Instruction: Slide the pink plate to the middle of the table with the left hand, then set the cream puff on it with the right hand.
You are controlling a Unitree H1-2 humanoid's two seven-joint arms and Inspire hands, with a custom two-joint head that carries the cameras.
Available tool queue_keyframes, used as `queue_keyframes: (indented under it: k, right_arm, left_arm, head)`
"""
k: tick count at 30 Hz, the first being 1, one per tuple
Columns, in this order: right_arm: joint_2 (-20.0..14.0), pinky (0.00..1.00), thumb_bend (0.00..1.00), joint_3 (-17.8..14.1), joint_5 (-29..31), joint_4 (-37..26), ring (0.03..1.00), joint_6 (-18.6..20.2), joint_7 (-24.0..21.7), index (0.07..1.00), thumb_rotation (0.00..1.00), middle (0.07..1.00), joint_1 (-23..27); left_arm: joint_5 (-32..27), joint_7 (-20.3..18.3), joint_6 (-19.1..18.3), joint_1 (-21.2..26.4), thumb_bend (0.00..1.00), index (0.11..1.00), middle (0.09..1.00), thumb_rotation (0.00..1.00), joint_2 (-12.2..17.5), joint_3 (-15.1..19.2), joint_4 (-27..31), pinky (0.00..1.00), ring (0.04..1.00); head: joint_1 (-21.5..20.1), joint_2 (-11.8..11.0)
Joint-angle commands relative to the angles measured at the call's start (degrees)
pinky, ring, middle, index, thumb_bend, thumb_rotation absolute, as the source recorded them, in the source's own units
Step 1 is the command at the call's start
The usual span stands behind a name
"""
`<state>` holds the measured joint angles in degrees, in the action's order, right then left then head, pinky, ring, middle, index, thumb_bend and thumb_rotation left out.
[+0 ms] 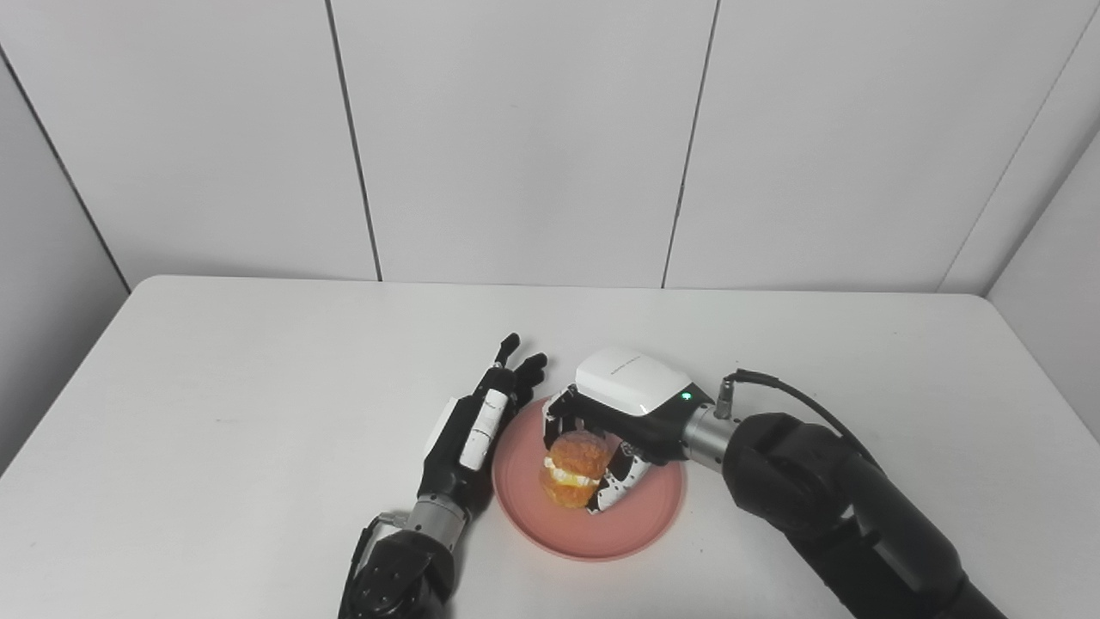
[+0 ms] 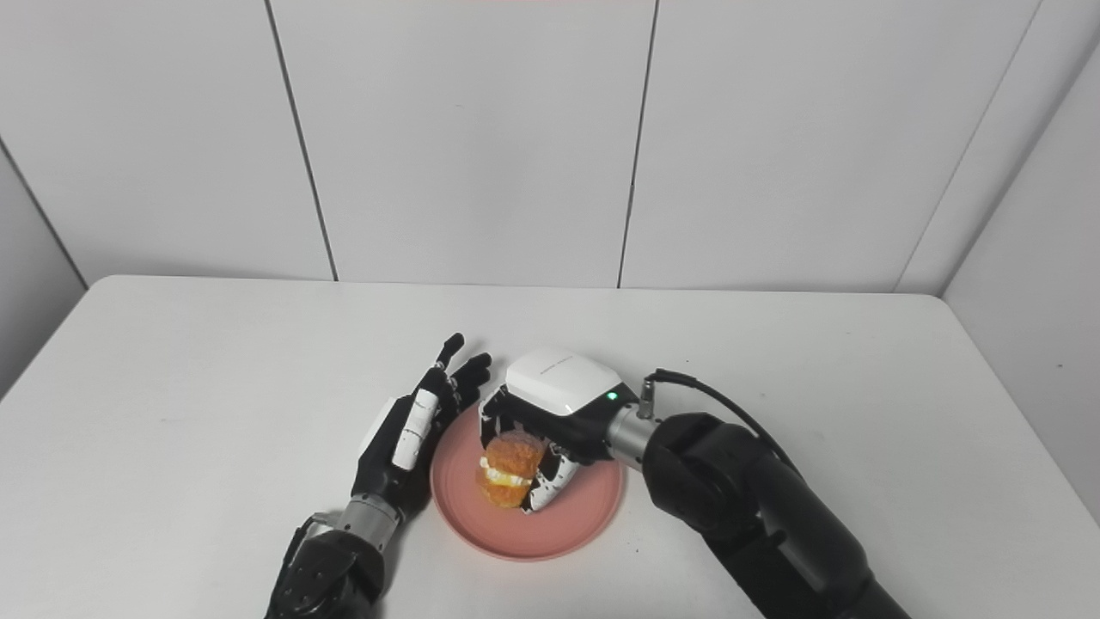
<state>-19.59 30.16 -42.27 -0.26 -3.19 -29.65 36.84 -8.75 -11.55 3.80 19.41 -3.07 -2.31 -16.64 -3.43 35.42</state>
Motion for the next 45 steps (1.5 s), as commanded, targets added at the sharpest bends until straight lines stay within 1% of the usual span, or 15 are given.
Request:
queue_keyframes:
  k: [1, 11, 13, 14, 15, 16, 17, 18, 19, 21, 22, 30, 40, 43, 45]
  right_arm:
    - [-0.3, 0.37, 0.52, -0.7, -0.4, -0.7, 0.433, -2.4, 0.7, 0.491, 0.00, 0.520, 2.9]
    - [-0.3, 0.42, 0.52, -1.3, -0.7, -0.9, 0.442, -1.3, -0.7, 0.485, 0.00, 0.535, 2.7]
    - [-0.3, 0.43, 0.52, -1.5, -0.7, -0.8, 0.497, -0.9, -1.0, 0.480, 0.00, 0.524, 2.6]
    - [-0.3, 0.46, 0.52, -1.6, -0.8, -0.9, 0.546, -0.3, -1.4, 0.487, 0.07, 0.573, 2.5]
    - [-0.4, 0.47, 0.52, -1.7, -0.9, -1.0, 0.554, 0.1, -1.7, 0.488, 0.09, 0.584, 2.4]
    - [-0.4, 0.50, 0.74, -1.7, -1.0, -1.1, 0.587, 0.4, -1.9, 0.556, 0.13, 0.615, 2.3]
    - [-0.4, 0.52, 0.87, -1.8, -1.4, -1.2, 0.607, 0.6, -2.1, 0.599, 0.16, 0.634, 2.2]
    - [-0.5, 0.56, 0.93, -1.8, -1.9, -1.3, 0.666, 0.6, -2.2, 0.630, 0.20, 0.678, 2.1]
    - [-0.6, 0.60, 0.97, -1.8, -2.4, -1.4, 0.733, 0.5, -2.2, 0.656, 0.23, 0.732, 2.0]
    - [-0.7, 0.66, 1.00, -1.8, -3.2, -1.7, 0.838, 0.5, -2.3, 0.708, 0.30, 0.826, 1.9]
    - [-0.6, 0.68, 1.00, -1.9, -3.4, -1.8, 0.868, 0.6, -2.3, 0.729, 0.32, 0.856, 1.9]
    - [-0.2, 0.71, 1.00, -2.5, -4.6, -2.7, 0.897, 1.0, -3.3, 0.769, 0.38, 0.872, 1.8]
    - [-0.7, 0.72, 1.00, -3.2, -3.6, -3.7, 0.875, 0.5, -4.4, 0.767, 0.38, 0.859, 1.8]
    - [-0.5, 0.69, 1.00, -4.9, -1.2, -4.8, 0.841, 1.5, -4.8, 0.760, 0.40, 0.833, 1.3]
    - [0.6, 0.68, 1.00, -8.0, 2.7, -6.2, 0.809, 3.8, -4.4, 0.746, 0.38, 0.807, 0.3]
  left_arm:
    - [-0.4, -0.3, -0.1, -2.3, 0.96, 0.974, 0.895, 0.86, -0.6, -0.4, -0.9, 0.98, 0.925]
    - [-0.9, -0.5, -0.5, -2.3, 0.96, 0.976, 0.886, 0.85, -0.6, -0.3, -0.7, 0.99, 0.914]
    - [-0.8, -0.6, -0.4, -2.3, 0.96, 0.977, 0.881, 0.85, -0.5, -0.4, -0.7, 0.99, 0.912]
    - [-0.8, -0.6, -0.4, -2.4, 0.96, 0.976, 0.879, 0.85, -0.5, -0.5, -0.6, 0.99, 0.914]
    - [-0.8, -0.5, -0.5, -2.4, 0.96, 0.976, 0.879, 0.85, -0.5, -0.5, -0.5, 0.99, 0.914]
    - [-0.8, -0.5, -0.5, -2.4, 0.96, 0.976, 0.878, 0.85, -0.5, -0.5, -0.4, 0.99, 0.916]
    - [-0.6, -0.6, -0.5, -2.4, 0.96, 0.976, 0.878, 0.85, -0.4, -0.7, -0.4, 0.99, 0.917]
    - [-0.6, -0.7, -0.3, -2.3, 0.95, 0.979, 0.883, 0.85, -0.2, -0.7, -0.5, 0.99, 0.925]
    - [-0.5, -0.8, -0.2, -2.3, 0.95, 0.984, 0.887, 0.86, -0.2, -0.8, -0.6, 0.99, 0.934]
    - [-0.5, -0.8, -0.2, -2.3, 0.95, 0.986, 0.924, 0.86, -0.1, -0.9, -0.5, 0.99, 0.944]
    - [-0.4, -0.7, -0.3, -2.4, 0.95, 0.987, 0.950, 0.86, 0.0, -1.0, -0.4, 0.99, 0.949]
    - [-0.6, -0.7, -0.9, -2.2, 0.96, 0.991, 0.925, 0.85, 0.0, -0.9, -0.4, 0.98, 0.936]
    - [-0.6, -0.6, -0.9, -2.3, 0.96, 0.990, 0.916, 0.85, -0.1, -1.0, -0.2, 0.97, 0.936]
    - [-0.7, -0.5, -0.8, -2.3, 0.96, 0.988, 0.901, 0.85, -0.2, -0.9, -0.2, 0.99, 0.933]
    - [-0.4, -0.3, -0.7, -2.2, 0.96, 0.986, 0.898, 0.85, -0.3, -0.9, -0.4, 1.00, 0.929]
  head:
    - [0.0, 0.0]
    - [-0.1, 0.0]
    - [-0.1, 0.1]
    - [-0.1, 0.1]
    - [-0.1, 0.1]
    - [-0.1, 0.1]
    - [-0.1, 0.1]
    - [-0.1, 0.1]
    - [-0.1, 0.1]
    - [-0.1, 0.1]
    - [-0.1, 0.1]
    - [-0.1, 0.1]
    - [-0.3, 0.1]
    - [-0.2, 0.1]
    - [-0.1, 0.1]
